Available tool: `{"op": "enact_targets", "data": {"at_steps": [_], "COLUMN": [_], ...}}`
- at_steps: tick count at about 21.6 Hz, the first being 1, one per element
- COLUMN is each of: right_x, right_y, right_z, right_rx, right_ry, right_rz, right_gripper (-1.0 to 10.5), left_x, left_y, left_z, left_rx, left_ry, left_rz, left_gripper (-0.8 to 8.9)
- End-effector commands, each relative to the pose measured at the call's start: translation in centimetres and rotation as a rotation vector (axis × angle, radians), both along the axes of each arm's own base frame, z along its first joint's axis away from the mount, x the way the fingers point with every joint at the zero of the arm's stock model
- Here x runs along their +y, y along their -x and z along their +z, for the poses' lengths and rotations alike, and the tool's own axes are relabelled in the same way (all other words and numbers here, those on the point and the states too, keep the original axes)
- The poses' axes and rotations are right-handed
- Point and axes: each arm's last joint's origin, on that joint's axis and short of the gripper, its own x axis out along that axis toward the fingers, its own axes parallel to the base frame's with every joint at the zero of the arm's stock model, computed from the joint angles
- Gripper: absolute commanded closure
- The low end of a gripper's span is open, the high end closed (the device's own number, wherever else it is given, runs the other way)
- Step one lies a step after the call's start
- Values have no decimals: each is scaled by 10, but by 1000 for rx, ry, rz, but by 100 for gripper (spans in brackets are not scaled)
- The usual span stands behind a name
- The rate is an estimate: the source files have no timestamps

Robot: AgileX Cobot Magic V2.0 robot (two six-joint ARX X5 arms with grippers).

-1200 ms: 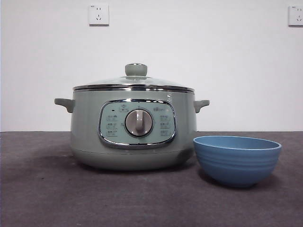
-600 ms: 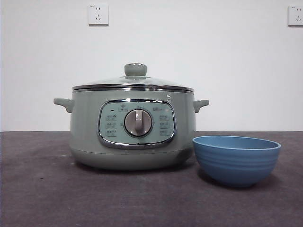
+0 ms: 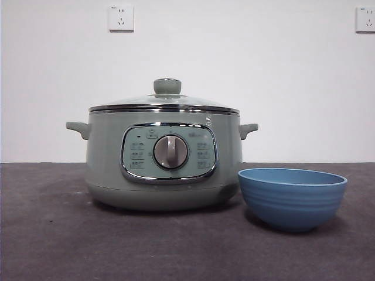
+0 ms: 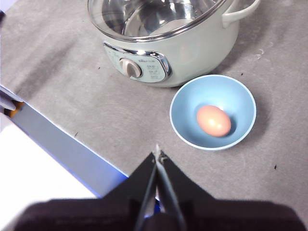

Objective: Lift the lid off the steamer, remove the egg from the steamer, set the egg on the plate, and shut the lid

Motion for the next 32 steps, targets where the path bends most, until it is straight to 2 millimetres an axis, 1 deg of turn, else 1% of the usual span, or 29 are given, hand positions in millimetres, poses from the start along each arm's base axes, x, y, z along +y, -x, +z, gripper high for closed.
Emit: {"op": "enact_targets", "data": {"at_steps": [1, 3, 20, 21, 22, 24, 26, 28, 29, 30, 32], "right_x": [0, 0, 0, -1, -3, -11, -21, -31, -35, -38, -43], "right_y": [0, 0, 0, 1, 1, 1, 3, 6, 7, 7, 5], "right_z": [1, 1, 1, 2, 6, 16, 20, 11, 1, -10, -42], "right_rx": [-3, -3, -8, -54, -99, -250, -359, -452, -508, -553, -631], "right_ry": [-5, -5, -2, 20, 12, -37, -94, -96, -76, -64, -65], "right_rz": [-4, -4, 0, 23, -9, -92, -196, -294, -329, -359, -418], "right_gripper": [946, 946, 946, 946, 946, 946, 946, 946, 946, 946, 946], "left_x": [0, 0, 0, 0, 0, 0, 0, 0, 0, 0, 0], "left_y": [0, 0, 0, 0, 0, 0, 0, 0, 0, 0, 0], "left_z": [-13, -18, -17, -17, -17, -17, -17, -17, -17, -17, -17], "left_rx": [15, 61, 52, 52, 52, 52, 52, 52, 52, 52, 52], "left_ry": [62, 72, 70, 70, 70, 70, 70, 70, 70, 70, 70], "left_rz": [5, 7, 6, 6, 6, 6, 6, 6, 6, 6, 6], "left_gripper": [817, 817, 817, 817, 817, 817, 817, 817, 817, 817, 817]}}
